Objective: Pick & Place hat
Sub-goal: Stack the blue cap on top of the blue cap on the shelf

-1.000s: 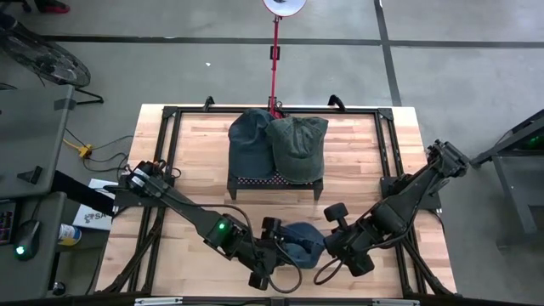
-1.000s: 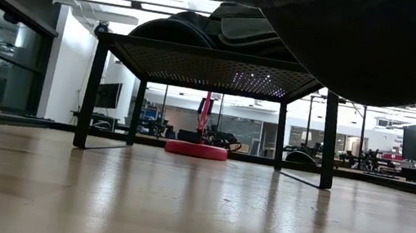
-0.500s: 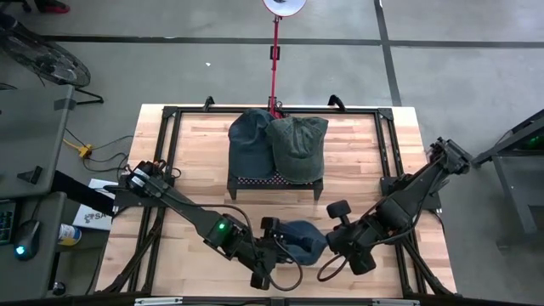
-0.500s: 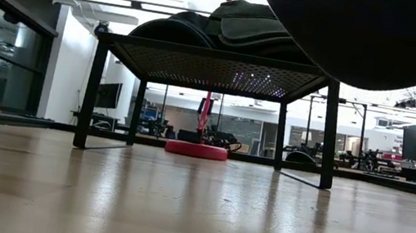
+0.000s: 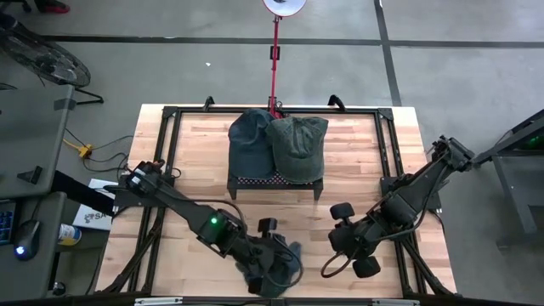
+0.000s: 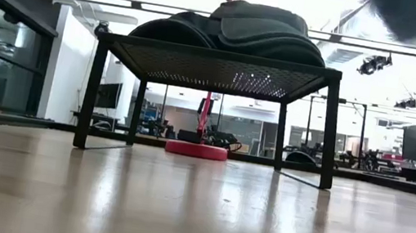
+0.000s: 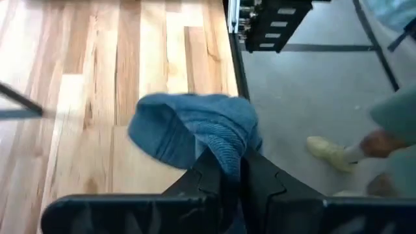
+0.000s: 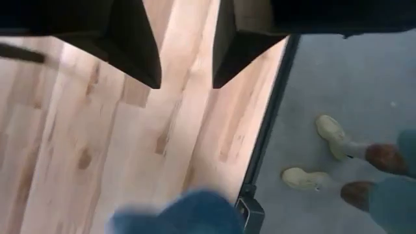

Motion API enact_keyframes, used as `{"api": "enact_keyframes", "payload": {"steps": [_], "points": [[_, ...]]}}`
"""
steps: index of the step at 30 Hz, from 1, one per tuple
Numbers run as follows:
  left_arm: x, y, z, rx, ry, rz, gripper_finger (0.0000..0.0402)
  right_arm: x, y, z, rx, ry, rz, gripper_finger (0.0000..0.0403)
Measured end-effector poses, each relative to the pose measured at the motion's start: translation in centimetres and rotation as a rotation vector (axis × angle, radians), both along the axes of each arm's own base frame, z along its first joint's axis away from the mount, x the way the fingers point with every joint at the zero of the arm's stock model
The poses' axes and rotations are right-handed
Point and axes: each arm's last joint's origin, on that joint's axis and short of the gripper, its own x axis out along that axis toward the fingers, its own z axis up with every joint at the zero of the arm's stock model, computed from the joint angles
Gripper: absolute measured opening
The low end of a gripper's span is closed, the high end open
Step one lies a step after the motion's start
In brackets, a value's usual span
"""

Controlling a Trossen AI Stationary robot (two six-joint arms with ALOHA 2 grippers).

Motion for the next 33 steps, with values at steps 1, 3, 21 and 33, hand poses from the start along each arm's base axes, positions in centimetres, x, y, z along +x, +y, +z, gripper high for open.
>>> {"api": "enact_keyframes", "payload": {"steps": [1, 3, 21, 33], "points": [[-0.3, 0.1, 0.8, -0.018, 0.01, 0.016, 0.0023, 0.0, 0.0, 0.0, 0.013, 0.011, -0.016, 0.0135], [-1.0, 0.5, 2.4, -0.047, 0.032, 0.051, 0.0023, -0.1, 0.0, 0.0, 0.025, 0.024, -0.05, 0.0149], [-9.4, 9.1, 11.8, -0.078, 0.074, 0.255, 0.0023, 0.3, -0.1, 0.2, -0.016, -0.064, -0.18, 0.0165], [-14.1, 16.4, 14.9, 0.016, 0.04, 0.151, 0.0023, 1.9, -1.4, 0.6, -0.055, -0.188, -0.301, 0.0165]]}}
